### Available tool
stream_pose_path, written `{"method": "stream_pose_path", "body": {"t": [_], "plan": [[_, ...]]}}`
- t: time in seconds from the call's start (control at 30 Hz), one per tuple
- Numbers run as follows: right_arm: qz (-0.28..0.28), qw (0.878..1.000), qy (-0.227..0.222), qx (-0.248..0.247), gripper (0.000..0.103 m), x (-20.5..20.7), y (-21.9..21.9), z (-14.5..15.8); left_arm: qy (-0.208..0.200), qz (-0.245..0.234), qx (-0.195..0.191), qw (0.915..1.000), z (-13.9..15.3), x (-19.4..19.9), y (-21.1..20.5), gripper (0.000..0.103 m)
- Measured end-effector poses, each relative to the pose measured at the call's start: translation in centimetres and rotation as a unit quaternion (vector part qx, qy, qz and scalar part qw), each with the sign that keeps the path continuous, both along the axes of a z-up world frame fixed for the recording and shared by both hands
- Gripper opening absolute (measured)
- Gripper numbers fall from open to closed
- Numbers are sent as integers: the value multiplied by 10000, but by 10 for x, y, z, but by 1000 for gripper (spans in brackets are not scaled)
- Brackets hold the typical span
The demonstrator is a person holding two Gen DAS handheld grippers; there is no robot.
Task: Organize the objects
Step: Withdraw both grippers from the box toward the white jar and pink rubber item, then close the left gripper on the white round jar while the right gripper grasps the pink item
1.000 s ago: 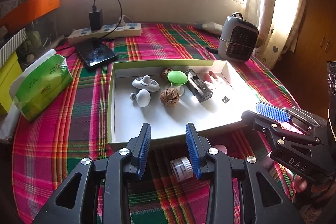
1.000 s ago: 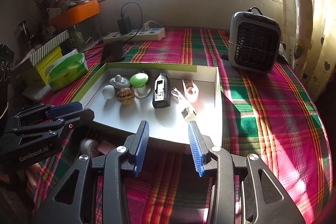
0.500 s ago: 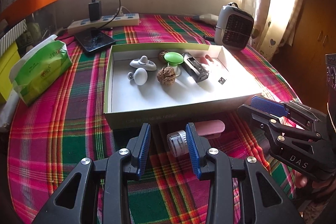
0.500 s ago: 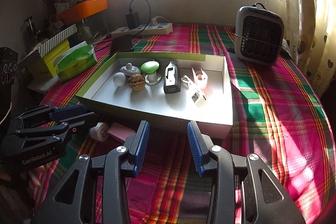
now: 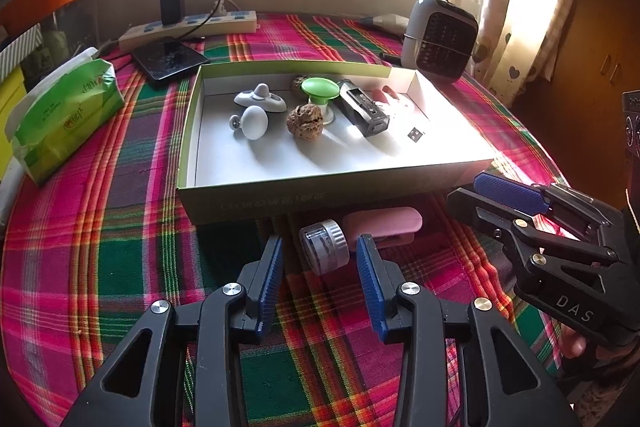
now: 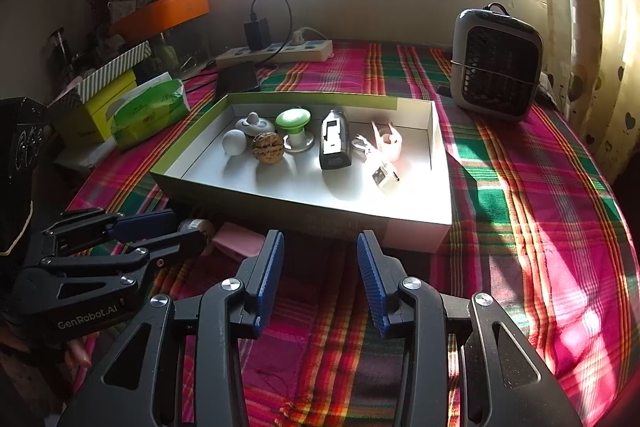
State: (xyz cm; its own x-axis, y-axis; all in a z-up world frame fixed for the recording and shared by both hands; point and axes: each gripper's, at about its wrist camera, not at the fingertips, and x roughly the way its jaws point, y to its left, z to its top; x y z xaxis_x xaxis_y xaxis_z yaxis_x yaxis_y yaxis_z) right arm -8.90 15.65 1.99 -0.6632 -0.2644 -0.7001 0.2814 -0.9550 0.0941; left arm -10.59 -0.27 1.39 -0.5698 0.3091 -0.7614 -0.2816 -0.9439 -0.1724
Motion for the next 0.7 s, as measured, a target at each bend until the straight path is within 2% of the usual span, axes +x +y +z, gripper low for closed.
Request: {"method": "stream_pose_path", "body": {"t": [0.3, 0.7], "plan": [[36, 10000, -63, 34, 40, -1, -5, -4, -77, 104, -105, 9999, -7, -4, -2, 36], [149, 9998, -163, 32, 40, -3, -13, -9, -67, 155, 21, 9999, -7, -6, -8, 36]]}}
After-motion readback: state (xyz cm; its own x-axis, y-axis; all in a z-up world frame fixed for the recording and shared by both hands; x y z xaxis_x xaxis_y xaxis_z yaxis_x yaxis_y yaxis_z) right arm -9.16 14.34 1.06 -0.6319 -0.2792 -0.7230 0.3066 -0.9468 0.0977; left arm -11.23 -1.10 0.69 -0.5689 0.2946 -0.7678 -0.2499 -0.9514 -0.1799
